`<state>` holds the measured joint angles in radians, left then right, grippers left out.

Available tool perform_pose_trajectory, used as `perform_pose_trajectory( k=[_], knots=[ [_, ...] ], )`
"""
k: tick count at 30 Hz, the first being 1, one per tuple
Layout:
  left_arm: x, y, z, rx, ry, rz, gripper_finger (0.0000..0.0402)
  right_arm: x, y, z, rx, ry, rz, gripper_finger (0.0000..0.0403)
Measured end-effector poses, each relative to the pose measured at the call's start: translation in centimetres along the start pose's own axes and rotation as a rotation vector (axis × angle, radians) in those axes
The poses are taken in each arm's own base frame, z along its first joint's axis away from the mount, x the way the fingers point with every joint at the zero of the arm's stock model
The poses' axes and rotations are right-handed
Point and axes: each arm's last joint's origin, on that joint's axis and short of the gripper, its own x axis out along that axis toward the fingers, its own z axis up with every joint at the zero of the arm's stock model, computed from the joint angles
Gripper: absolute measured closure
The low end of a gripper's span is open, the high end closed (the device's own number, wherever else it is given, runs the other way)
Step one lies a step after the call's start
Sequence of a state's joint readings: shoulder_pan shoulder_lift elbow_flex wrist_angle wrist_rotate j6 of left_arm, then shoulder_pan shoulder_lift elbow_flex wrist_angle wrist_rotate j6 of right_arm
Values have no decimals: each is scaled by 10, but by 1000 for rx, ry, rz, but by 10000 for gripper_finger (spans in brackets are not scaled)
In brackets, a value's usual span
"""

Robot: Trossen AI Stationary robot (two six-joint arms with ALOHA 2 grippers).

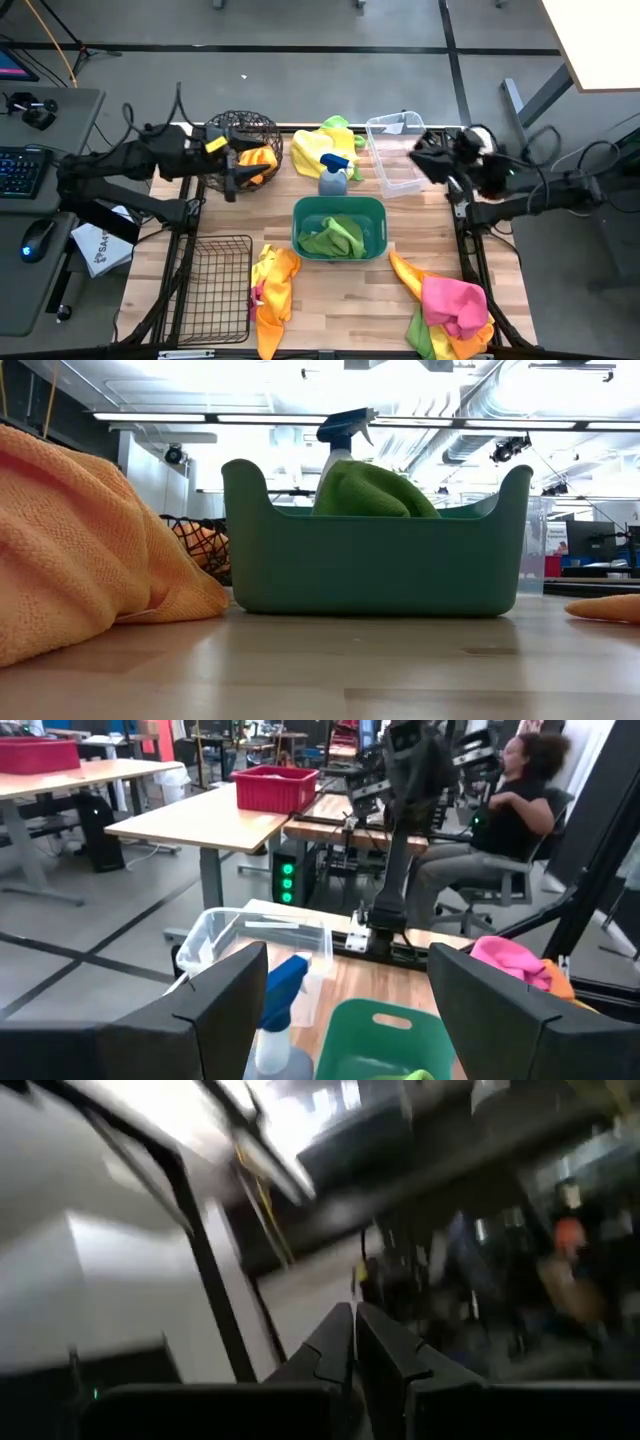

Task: Sort microfiber towel by color & place in baskets
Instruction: Put the pink towel into the transparent bin

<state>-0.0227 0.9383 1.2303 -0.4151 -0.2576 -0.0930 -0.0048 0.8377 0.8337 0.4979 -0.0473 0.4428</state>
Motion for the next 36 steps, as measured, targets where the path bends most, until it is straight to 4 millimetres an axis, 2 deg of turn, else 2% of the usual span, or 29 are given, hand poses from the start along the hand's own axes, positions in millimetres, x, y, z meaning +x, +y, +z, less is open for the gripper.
perform_pose_trajectory(
  k=[3, 6, 11, 16, 21, 27, 32, 36],
  knots=[
    [-11, 5, -4, -17, -6, -2, 138, 27, 4, 4, 70, 299, -38, 389],
    [-19, 7, -7, -22, -7, -18, 138, 38, 4, -6, 271, 654, -225, 389],
    [-23, 8, -9, -55, -11, -20, 138, 21, 14, -44, 488, 1220, -610, 377],
    [-21, 8, -10, -89, -5, -3, 138, -9, 33, -93, 505, 1606, -868, 325],
    [-15, 7, -11, -113, 11, 5, 138, -37, 48, -136, 514, 1849, -885, 260],
    [-11, 7, -12, -136, 16, 32, 138, -65, 47, -171, 655, 1989, -1002, 200],
    [-10, 6, -12, -139, 11, 40, 138, -83, 44, -202, 889, 2037, -1003, 186],
    [-9, 6, -11, -142, -2, 42, 138, -94, 44, -215, 978, 2065, -1000, 185]
  ],
)
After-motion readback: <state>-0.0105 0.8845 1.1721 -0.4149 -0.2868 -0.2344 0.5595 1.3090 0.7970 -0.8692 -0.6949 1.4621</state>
